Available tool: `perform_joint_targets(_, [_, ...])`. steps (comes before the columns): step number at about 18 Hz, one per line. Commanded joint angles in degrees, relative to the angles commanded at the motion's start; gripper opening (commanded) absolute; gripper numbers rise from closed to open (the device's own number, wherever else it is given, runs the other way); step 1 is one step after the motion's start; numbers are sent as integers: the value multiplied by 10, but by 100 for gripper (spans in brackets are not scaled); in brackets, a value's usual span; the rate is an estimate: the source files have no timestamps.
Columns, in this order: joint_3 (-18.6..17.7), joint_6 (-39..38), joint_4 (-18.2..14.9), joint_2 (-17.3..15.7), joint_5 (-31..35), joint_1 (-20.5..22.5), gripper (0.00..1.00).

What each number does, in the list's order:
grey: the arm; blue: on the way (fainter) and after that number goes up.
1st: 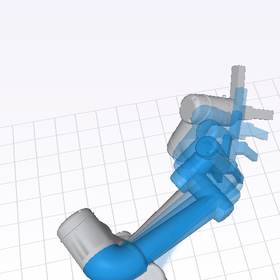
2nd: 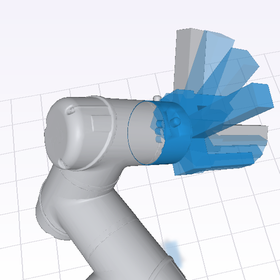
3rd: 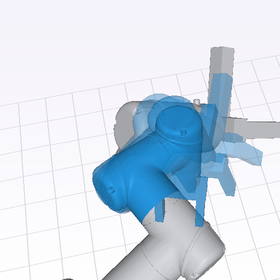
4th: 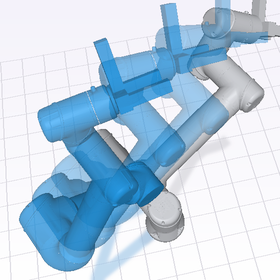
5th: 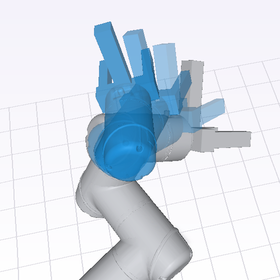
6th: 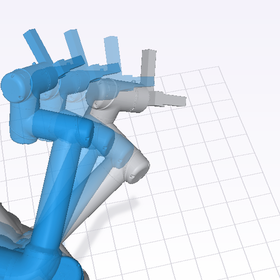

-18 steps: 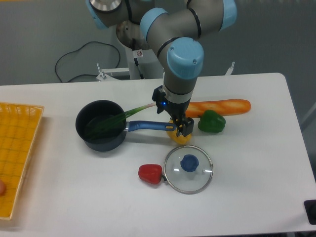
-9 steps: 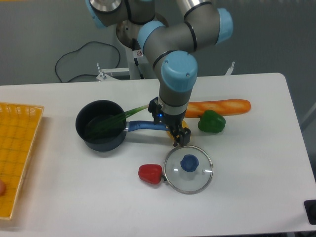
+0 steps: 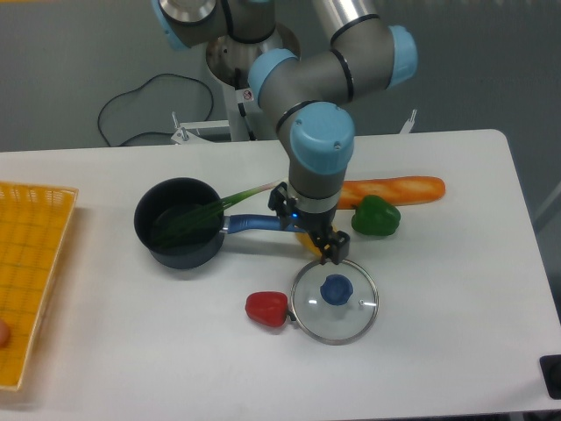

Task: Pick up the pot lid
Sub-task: 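Lower the gripper over the blue knob of the glass lid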

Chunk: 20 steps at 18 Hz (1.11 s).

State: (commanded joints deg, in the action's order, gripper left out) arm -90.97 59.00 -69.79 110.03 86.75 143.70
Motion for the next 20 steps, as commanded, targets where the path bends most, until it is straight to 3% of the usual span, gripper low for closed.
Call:
perform_joint_targets(6, [43,-80,2,58,0,2,100])
perform_joint_targets(20, [62,-81,16,109,32,8,100])
